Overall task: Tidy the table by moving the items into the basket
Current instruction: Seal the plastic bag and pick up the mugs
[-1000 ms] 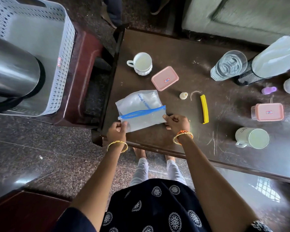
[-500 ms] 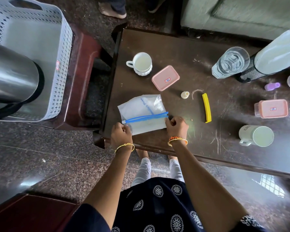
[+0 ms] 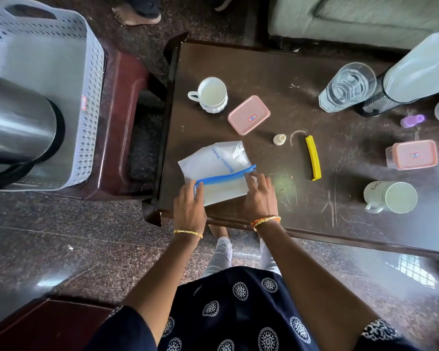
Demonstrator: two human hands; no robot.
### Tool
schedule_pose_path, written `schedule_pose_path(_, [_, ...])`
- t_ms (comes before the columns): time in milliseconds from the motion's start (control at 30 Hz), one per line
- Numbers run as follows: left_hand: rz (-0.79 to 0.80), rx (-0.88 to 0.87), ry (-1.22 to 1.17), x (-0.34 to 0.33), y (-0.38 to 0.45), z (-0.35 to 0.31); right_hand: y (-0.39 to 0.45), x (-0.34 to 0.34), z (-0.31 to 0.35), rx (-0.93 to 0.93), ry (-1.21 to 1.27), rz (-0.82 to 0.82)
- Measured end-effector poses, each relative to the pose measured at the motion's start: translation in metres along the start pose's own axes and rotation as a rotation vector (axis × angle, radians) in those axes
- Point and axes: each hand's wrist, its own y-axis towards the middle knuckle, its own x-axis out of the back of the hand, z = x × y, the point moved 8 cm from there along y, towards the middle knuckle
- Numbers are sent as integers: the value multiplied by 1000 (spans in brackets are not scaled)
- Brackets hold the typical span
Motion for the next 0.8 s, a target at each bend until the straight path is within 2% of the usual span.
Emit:
schedule_pose_path(200, [292,-66,160,-21,-18,3,-22,-18,3,37,-69,175])
schedule_pose_path(333, [210,-106,237,-12,-14,0,-20,-14,3,114,-186,175])
schedule_pose_path(433, [92,-166,281,-2,-8,-6,-13,-13,6,127,-217,181])
schedule_pose_path(533, [38,-194,311,3,-6,-6,-9,-11,8,115,-229,184])
schedule_pose_path(667, [103,-110,295,5,-4,0,-11,-11,8,13,-152,132])
schedule_pose_path(800, [150,-90,174,-2,1,4,-24,-23,9,-81,-116,192])
